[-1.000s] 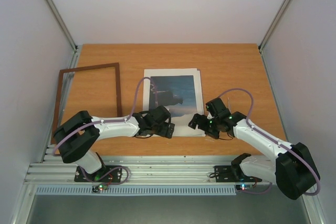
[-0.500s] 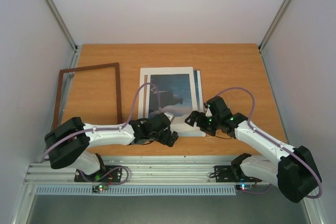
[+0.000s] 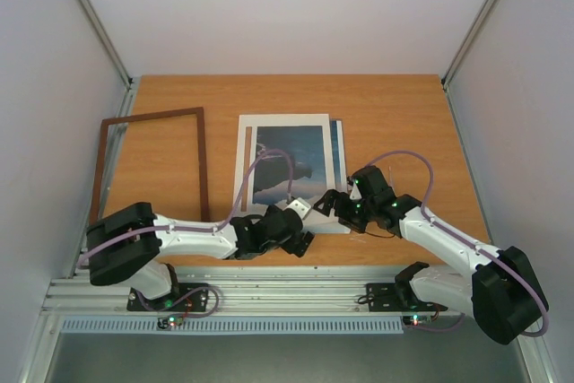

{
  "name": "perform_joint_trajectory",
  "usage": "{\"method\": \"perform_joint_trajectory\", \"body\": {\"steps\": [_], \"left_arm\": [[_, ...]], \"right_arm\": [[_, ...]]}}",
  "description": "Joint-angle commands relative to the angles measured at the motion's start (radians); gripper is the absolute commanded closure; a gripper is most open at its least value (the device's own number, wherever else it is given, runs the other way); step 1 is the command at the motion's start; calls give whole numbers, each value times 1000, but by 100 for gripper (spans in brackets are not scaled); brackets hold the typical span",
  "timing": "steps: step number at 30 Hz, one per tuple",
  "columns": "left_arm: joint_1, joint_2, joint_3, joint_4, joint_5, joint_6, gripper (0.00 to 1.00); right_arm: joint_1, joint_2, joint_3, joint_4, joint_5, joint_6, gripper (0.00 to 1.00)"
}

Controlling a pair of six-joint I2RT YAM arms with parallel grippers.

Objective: Take the photo out of the frame
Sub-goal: Adjust the photo frame item on the photo frame.

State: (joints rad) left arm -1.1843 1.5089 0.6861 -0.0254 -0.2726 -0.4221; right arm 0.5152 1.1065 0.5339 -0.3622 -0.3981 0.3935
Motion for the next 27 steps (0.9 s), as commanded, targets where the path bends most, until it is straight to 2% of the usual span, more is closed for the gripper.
{"method": "perform_joint_trajectory", "body": {"steps": [1,8,13,15,20,27], "left_arm": [[-22,51,-15,173,-125,87,1],[-41,97,-58,334,-166,117,1],[-41,87,-273,726,-187,130,1],[-40,97,-310,829,-185,156,1],[-41,123,-311,863,-165,246,1],[-41,185,-335,1033,-159,408,1]], "right_arm": [[0,-13,22,23,-29,23,2],[0,-18,34,23,-25,43,2],[0,-21,45,17,-29,53,2],[0,-20,49,16,-32,57,1],[0,-22,58,12,-43,62,2],[0,-30,73,-1,-46,62,2]]}}
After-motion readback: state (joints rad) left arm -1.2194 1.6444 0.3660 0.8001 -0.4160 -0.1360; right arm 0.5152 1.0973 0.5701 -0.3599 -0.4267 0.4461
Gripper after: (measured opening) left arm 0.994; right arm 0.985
